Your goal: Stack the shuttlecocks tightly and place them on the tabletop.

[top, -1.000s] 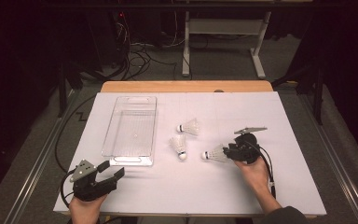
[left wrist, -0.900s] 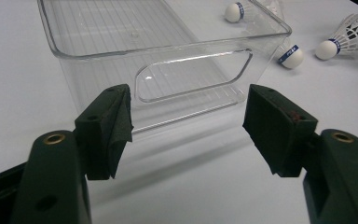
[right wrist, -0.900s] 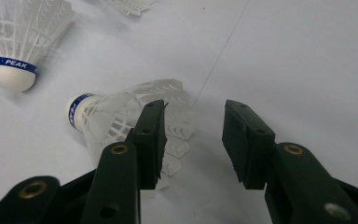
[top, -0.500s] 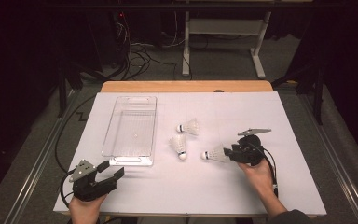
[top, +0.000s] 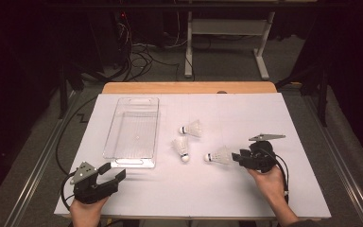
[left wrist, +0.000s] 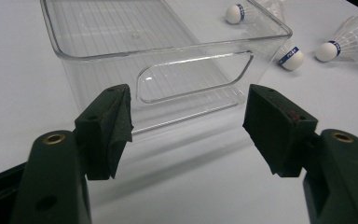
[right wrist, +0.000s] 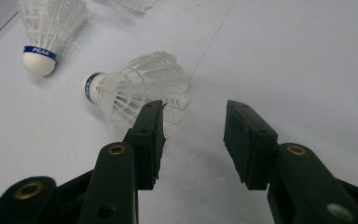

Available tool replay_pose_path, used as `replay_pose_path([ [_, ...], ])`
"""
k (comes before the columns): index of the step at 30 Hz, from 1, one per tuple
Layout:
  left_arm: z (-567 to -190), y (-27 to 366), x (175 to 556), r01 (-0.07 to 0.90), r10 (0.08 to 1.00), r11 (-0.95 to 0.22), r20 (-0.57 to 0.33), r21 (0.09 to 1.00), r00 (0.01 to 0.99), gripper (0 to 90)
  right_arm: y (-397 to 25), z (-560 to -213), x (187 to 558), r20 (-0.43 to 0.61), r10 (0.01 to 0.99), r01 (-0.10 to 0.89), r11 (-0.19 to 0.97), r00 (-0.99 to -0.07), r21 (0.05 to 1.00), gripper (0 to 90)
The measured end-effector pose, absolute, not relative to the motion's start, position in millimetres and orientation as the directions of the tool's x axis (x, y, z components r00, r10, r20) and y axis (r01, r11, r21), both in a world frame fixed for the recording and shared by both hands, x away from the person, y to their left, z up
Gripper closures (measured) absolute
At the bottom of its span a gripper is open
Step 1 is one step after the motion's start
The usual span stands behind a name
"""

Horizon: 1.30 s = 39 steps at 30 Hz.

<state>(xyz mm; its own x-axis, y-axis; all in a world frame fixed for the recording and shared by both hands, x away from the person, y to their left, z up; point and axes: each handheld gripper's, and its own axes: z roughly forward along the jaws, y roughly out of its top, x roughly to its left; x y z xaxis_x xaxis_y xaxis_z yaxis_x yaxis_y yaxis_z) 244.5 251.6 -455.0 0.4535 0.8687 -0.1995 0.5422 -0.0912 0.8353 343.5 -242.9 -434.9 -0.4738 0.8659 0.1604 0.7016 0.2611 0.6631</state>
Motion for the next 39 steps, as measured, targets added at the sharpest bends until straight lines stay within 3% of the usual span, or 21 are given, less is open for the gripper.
replay_pose_path([
  [23, -455, 252, 244, 0.542, 0.869, -0.092, -0.198, 0.835, 0.453, 33.0, -237, -434, 319, 0.200, 0.831, 0.693, 0.272, -0.519, 0.667, 54.0],
  [39, -455, 252, 244, 0.541, 0.869, -0.091, -0.198, 0.836, 0.454, 33.0, -220, -438, 328, 0.193, 0.818, 0.690, 0.301, -0.542, 0.658, 61.5],
])
